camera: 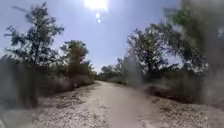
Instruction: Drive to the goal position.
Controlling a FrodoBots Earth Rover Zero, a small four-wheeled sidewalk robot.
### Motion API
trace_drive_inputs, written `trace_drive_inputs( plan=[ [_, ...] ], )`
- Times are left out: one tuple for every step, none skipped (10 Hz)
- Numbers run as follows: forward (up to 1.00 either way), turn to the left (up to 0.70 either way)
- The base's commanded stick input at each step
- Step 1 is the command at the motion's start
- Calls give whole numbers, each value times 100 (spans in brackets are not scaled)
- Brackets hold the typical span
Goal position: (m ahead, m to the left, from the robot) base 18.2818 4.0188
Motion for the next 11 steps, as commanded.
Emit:
trace_drive_inputs(
  plan=[
    [70,0],
    [70,0],
    [70,0],
    [70,0],
    [70,0],
    [70,0],
    [70,0],
    [70,0],
    [70,0],
    [70,0],
    [70,0]
  ],
)
